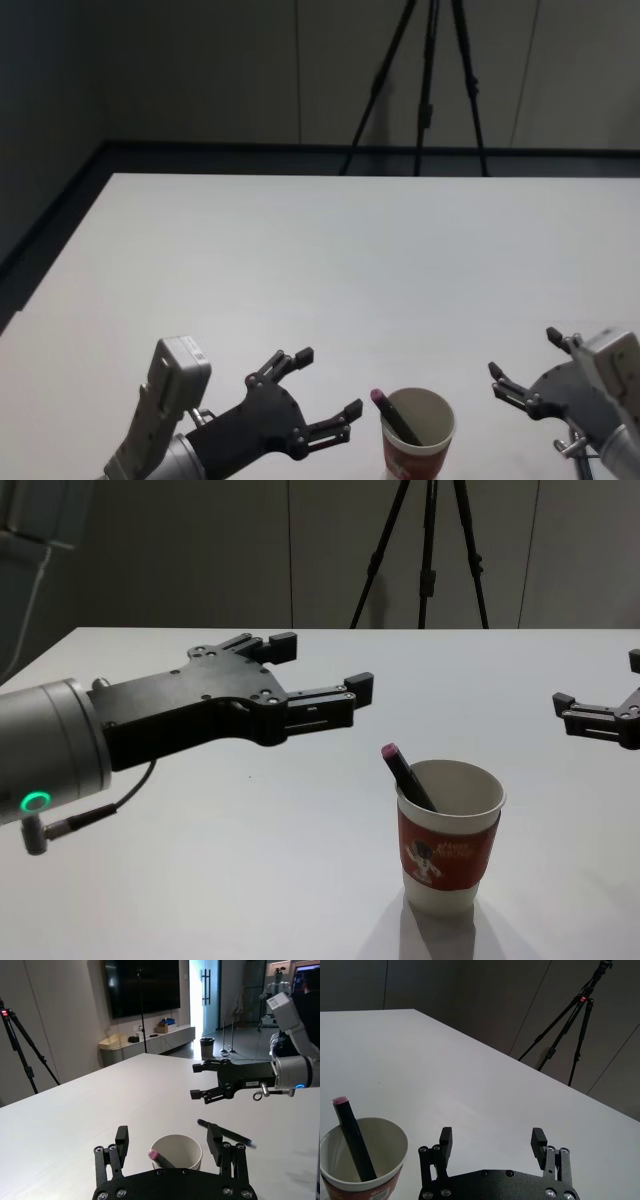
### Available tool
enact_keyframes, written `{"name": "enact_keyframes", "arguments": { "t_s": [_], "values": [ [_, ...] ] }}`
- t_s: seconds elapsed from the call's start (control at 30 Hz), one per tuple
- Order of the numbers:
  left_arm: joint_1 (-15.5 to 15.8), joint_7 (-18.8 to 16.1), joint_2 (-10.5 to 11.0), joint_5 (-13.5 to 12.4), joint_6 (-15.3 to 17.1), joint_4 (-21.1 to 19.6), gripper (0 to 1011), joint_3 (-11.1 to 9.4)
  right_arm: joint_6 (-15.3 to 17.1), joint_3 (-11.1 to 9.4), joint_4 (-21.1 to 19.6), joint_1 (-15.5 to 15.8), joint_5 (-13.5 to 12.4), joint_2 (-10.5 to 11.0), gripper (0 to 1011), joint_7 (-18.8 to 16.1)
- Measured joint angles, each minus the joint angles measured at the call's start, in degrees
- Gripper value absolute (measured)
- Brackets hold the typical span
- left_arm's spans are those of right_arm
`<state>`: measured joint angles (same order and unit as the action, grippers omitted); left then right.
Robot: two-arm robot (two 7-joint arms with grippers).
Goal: Place the pen into the pen holder.
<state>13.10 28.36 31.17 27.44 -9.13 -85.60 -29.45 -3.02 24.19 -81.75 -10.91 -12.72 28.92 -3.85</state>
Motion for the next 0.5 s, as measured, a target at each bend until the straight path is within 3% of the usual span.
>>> {"name": "enact_keyframes", "arguments": {
  "t_s": [0.33,0.5],
  "values": [
    [-0.44,-7.46,0.89,-3.18,0.56,1.22,1001,0.90,-3.17,1.41,0.70,-0.45,-1.51,4.64,1001,4.46],
    [-0.66,-11.42,1.34,-4.92,0.84,1.82,1001,1.37,-3.75,1.68,0.83,-0.54,-1.80,5.50,1001,5.30]
  ]
}}
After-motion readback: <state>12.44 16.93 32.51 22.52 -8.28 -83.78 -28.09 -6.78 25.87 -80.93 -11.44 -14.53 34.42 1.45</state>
